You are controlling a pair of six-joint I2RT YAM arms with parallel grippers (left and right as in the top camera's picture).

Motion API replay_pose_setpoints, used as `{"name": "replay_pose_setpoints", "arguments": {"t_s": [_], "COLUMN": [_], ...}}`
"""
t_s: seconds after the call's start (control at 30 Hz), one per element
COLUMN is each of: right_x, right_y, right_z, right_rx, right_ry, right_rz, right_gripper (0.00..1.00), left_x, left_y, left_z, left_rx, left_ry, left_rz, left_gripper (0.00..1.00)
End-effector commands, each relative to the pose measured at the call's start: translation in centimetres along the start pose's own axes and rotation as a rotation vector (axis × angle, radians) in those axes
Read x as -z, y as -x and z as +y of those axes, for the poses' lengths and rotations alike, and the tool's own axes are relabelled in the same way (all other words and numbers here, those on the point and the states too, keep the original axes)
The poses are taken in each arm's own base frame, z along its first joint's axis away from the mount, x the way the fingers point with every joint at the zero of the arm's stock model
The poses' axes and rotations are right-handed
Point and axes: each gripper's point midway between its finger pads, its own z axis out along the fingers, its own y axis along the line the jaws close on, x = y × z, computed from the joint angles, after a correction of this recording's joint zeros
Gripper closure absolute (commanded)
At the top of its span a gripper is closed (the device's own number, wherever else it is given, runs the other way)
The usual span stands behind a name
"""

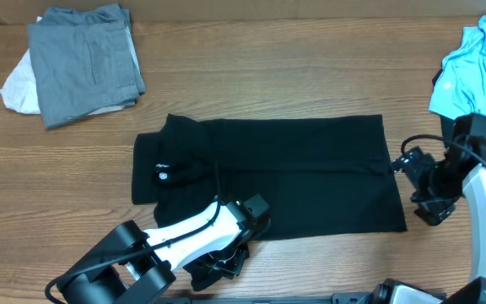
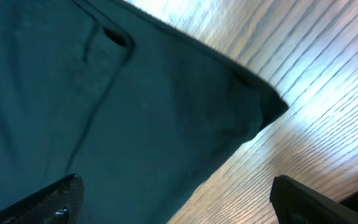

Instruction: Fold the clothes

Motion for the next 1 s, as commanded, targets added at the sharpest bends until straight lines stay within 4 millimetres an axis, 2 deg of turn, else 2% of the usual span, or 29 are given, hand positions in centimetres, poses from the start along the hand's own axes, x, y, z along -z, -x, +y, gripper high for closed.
{"name": "replay_pose_setpoints", "arguments": {"t_s": [0.0, 0.17, 0.37, 0.53, 0.7, 0.9, 0.97], "right_x": [-1.1, -3.2, -5.4, -7.3, -8.7, -9.0, -9.0], "right_y": [-1.1, -2.5, -3.3, -3.7, -3.7, -3.4, -3.0], "right_z": [-0.5, -2.1, -3.2, -4.0, -4.0, -4.1, -4.2], "right_rx": [-0.044, -0.107, -0.117, -0.137, -0.133, -0.129, -0.129], "right_ry": [0.003, -0.04, -0.053, -0.054, -0.026, -0.025, -0.033], "right_rz": [0.045, 0.095, 0.11, 0.11, 0.096, 0.078, 0.06], "right_gripper": [0.0, 0.0, 0.12, 0.16, 0.32, 0.6, 0.58], "left_x": [0.0, 0.0, 0.0, 0.0, 0.0, 0.0, 0.0], "left_y": [0.7, 0.9, 0.9, 0.9, 0.8, 0.8, 0.8], "left_z": [0.0, -0.1, -0.1, -0.1, -0.1, -0.1, -0.1], "left_rx": [-0.004, -0.005, -0.005, -0.005, -0.005, -0.004, -0.004], "left_ry": [0.006, 0.002, 0.002, 0.002, 0.002, 0.002, 0.002], "left_rz": [-0.02, -0.027, -0.027, -0.027, -0.026, -0.026, -0.025], "left_gripper": [0.7, 0.7, 0.73, 0.73, 0.73, 0.73, 0.73]}}
